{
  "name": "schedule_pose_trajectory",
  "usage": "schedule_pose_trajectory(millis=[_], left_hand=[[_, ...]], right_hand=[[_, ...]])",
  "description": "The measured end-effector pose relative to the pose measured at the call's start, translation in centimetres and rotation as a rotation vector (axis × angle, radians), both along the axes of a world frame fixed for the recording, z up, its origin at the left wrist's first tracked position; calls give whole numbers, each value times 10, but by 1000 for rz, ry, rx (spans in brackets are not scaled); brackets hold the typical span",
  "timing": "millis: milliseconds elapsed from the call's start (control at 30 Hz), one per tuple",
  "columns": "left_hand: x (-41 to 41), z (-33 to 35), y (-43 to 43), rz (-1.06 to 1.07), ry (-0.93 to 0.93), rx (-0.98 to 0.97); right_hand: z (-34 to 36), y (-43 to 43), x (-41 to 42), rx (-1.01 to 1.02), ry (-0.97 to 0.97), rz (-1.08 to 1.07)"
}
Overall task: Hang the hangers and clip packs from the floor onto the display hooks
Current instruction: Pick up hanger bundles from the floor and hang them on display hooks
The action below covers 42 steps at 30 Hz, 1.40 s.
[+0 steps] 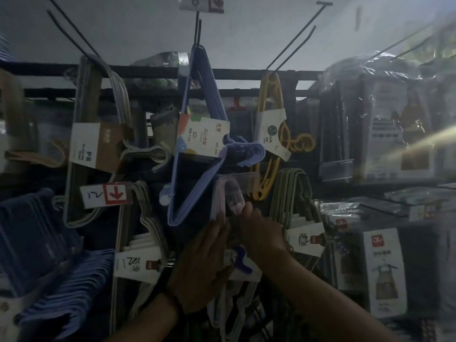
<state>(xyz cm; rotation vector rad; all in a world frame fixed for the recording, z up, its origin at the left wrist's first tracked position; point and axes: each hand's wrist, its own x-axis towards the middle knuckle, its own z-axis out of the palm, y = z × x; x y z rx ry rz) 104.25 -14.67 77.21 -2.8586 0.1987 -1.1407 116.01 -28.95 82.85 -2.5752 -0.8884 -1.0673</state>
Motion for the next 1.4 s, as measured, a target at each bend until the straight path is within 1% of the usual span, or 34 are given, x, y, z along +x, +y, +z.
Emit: schedule_pose_trajectory(millis=[67, 133, 233, 267, 333, 367, 467, 500, 533, 567, 633, 700, 800, 833, 900, 967, 1100, 1167, 1233, 1300, 1400], left_hand=[[5, -3, 2, 19, 15, -32], [8, -11, 1, 32, 26, -87], [3, -15, -9, 51, 38, -110], [-3, -12, -13, 54, 65, -126], [-20, -5, -17, 79, 129, -197], [-32, -3, -17, 109, 158, -244], [-80, -11, -16, 218, 243, -413], [-99, -17, -18, 258, 280, -467], [-119, -25, -19, 306, 329, -513], [-140, -35, -21, 359, 389, -552], [-185, -59, -24, 473, 556, -616], [-237, -89, -25, 588, 714, -676], [-330, -136, -34, 701, 950, -832], [-364, -149, -39, 727, 1012, -907], [-434, -172, -51, 777, 1065, -1061], [-505, -193, -63, 854, 1053, -1180], [-643, -242, -84, 984, 1001, -1300], [-703, -266, -97, 1049, 967, -1368], [-758, -287, -110, 1142, 943, -1432], [-812, -307, -121, 1211, 913, -1524], [-859, -325, -129, 1267, 865, -1636]], right_hand=[[-1, 1, 4, -45, -22, -8], [-4, 0, 6, -54, 30, 21], [-7, -3, 3, -75, 132, 79], [-9, -6, 1, -15, 224, 114], [-21, -14, -4, 186, 404, 188], [-32, -18, -8, 287, 400, 212], [-69, -21, -35, 446, 203, 219], [-80, -18, -48, 531, 201, 266], [-91, -13, -62, 578, 245, 345], [-101, -7, -77, 566, 317, 448], [-125, 11, -109, 405, 474, 660], [-153, 32, -144, 105, 600, 818], [-202, 60, -213, -415, 860, 987], [-218, 68, -240, -545, 931, 1036], [-247, 79, -300, -747, 975, 1100], [-271, 87, -366, -892, 960, 1135], [-314, 102, -507, -1106, 932, 1195], [-333, 107, -572, -1151, 927, 1221], [-355, 110, -632, -1186, 968, 1229], [-377, 115, -690, -1267, 985, 1229], [-395, 123, -740, -1361, 988, 1211]])
